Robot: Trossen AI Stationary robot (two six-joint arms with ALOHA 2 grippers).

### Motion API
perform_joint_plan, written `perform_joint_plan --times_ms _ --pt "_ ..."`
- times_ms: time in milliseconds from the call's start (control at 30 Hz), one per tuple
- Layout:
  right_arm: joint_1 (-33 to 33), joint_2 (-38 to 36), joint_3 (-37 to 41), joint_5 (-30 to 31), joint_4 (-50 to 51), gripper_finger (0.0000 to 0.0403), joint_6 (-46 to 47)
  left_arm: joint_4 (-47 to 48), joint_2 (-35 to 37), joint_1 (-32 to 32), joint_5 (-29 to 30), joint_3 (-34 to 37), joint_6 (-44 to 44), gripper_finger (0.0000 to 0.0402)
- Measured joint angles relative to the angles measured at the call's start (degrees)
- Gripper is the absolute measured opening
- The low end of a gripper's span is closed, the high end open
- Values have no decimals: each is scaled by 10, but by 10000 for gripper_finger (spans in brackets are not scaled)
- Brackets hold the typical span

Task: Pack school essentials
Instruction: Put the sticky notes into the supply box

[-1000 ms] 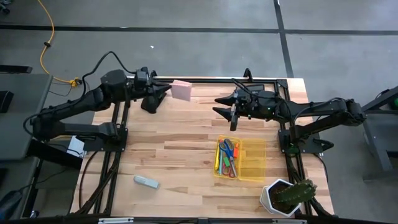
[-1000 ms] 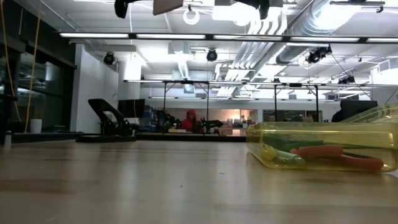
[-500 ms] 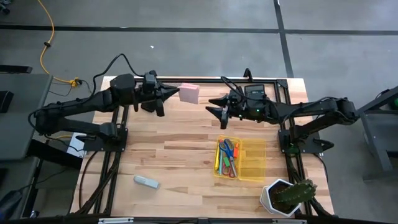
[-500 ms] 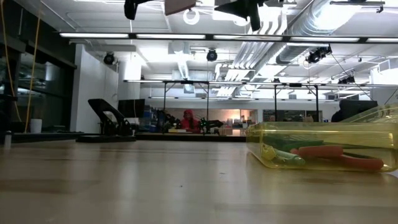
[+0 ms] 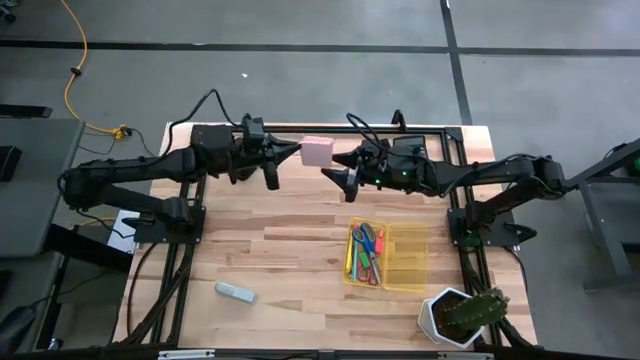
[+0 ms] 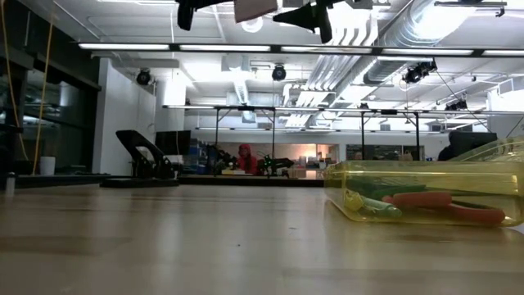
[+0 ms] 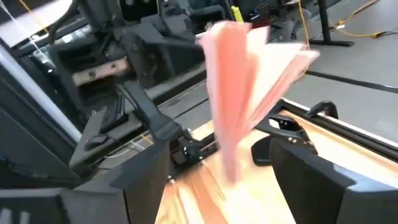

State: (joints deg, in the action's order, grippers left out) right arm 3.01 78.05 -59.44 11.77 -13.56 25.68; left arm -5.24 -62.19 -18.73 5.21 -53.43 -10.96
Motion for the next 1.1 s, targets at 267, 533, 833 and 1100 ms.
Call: perform_joint_plan --times_ms 267,533,833,1100 --pt "8 5 -7 38 5 271 13 -20 -18 17 0 0 -4 0" --pt "8 5 -7 -17 -42 247 10 -20 -18 19 0 0 -9 0" --pt "8 5 -7 -24 -50 62 12 -22 -23 19 2 0 -9 0" --pt "8 5 -7 -25 -49 22 12 -23 -23 19 2 0 -9 2"
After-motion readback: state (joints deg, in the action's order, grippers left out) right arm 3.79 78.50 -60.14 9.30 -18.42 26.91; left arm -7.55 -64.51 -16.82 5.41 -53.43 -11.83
